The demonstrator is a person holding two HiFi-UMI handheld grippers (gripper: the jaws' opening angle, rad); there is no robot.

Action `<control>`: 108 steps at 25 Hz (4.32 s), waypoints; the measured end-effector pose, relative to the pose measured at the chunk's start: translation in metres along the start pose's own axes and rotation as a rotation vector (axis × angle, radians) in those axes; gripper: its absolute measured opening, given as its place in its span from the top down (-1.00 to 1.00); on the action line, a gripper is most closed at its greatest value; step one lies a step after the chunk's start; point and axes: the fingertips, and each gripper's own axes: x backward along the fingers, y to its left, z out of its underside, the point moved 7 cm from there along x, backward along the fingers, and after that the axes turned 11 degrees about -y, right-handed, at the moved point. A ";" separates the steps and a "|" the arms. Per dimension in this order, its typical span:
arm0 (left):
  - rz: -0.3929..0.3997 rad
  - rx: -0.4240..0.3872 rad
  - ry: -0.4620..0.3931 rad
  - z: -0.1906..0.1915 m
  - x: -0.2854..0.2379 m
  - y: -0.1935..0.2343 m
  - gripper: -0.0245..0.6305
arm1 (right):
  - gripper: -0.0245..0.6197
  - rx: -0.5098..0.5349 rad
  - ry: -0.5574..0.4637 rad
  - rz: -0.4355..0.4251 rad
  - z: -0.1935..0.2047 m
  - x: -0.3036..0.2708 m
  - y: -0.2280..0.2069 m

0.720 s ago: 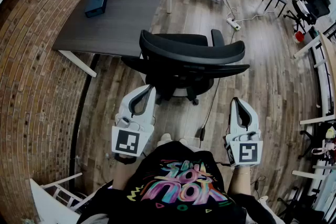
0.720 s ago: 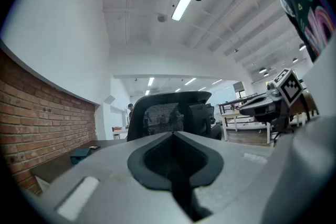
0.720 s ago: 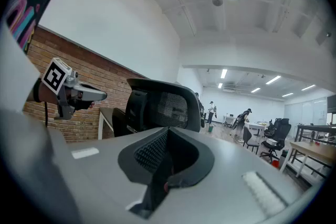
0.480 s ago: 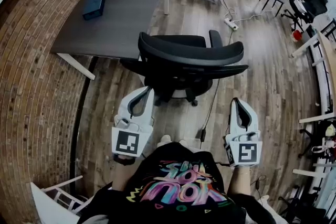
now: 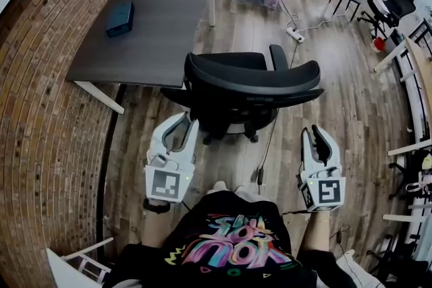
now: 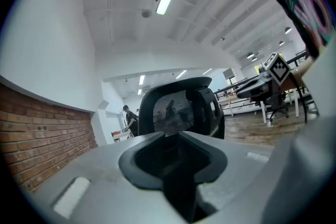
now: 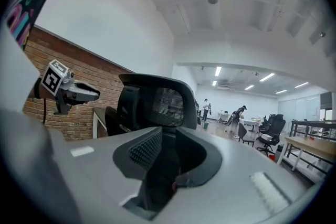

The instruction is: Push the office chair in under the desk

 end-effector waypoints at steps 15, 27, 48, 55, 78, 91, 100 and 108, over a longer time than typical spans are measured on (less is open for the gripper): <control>0.228 -0.301 0.176 0.039 -0.041 0.024 0.22 | 0.29 0.261 0.149 -0.137 0.028 -0.051 -0.034; 0.257 -0.476 0.344 0.066 -0.076 0.016 -0.03 | 0.10 0.413 0.215 -0.337 0.057 -0.091 -0.073; 0.238 -0.524 0.377 0.075 -0.102 0.022 -0.02 | 0.04 0.383 0.180 -0.467 0.068 -0.119 -0.094; 0.232 -0.519 0.386 0.080 -0.129 0.023 -0.01 | 0.04 0.378 0.175 -0.482 0.076 -0.142 -0.115; 0.199 -0.536 0.415 0.093 -0.226 0.036 0.18 | 0.04 0.379 0.132 -0.665 0.104 -0.290 -0.201; 0.171 -0.518 0.406 0.103 -0.298 0.044 0.25 | -0.01 0.379 0.141 -0.731 0.124 -0.399 -0.250; 0.119 -0.496 0.436 0.105 -0.355 0.056 0.26 | -0.02 0.374 0.115 -0.775 0.135 -0.468 -0.281; 0.066 -0.524 0.468 0.110 -0.395 0.053 0.27 | -0.03 0.372 0.080 -0.833 0.144 -0.524 -0.308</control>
